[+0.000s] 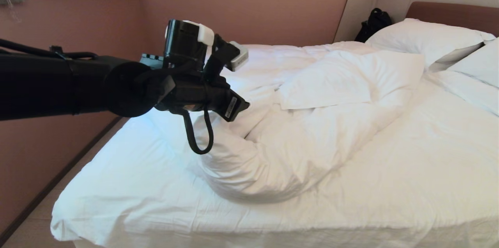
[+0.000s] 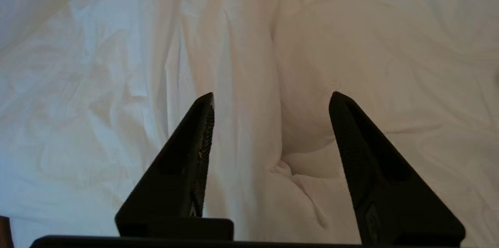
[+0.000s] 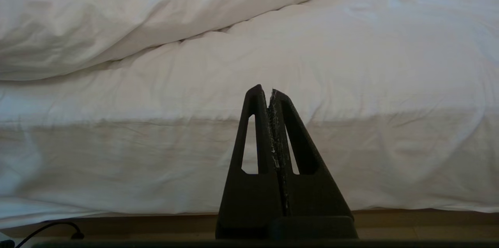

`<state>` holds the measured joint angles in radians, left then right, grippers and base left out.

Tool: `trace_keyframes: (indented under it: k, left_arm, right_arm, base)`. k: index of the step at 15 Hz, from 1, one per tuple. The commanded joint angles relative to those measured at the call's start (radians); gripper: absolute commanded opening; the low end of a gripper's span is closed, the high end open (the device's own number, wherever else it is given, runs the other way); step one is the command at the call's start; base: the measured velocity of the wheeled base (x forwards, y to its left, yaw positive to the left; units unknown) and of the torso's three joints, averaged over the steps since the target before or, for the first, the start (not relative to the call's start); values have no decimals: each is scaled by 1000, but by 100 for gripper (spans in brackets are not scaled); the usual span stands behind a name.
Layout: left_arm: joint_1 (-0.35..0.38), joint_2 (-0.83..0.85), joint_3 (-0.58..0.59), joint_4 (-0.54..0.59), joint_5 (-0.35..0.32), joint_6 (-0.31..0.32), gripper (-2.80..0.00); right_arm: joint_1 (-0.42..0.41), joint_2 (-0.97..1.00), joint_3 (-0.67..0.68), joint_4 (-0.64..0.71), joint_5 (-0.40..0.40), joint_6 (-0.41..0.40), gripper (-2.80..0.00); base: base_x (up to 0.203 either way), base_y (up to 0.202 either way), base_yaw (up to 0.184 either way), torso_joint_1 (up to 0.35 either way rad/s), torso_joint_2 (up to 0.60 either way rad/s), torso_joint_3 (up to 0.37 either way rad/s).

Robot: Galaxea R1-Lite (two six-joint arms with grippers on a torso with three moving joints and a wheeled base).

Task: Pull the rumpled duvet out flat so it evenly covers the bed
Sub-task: Hold the folded corner of the quilt

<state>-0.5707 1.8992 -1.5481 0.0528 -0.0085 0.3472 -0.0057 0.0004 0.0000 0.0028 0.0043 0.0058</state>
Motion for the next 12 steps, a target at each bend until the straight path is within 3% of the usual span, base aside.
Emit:
trace_keyframes:
  k: [1, 12]
  left_arm:
    - [-10, 10, 2, 1, 0, 8, 0]
    - [20, 185, -41, -2, 79, 15, 0]
  right_arm:
    - [0, 0, 0, 0, 0, 0, -280]
    - [0, 1, 0, 2, 0, 0, -280]
  base:
    - [0, 0, 0, 0, 0, 0]
    - [0, 0, 0, 0, 0, 0]
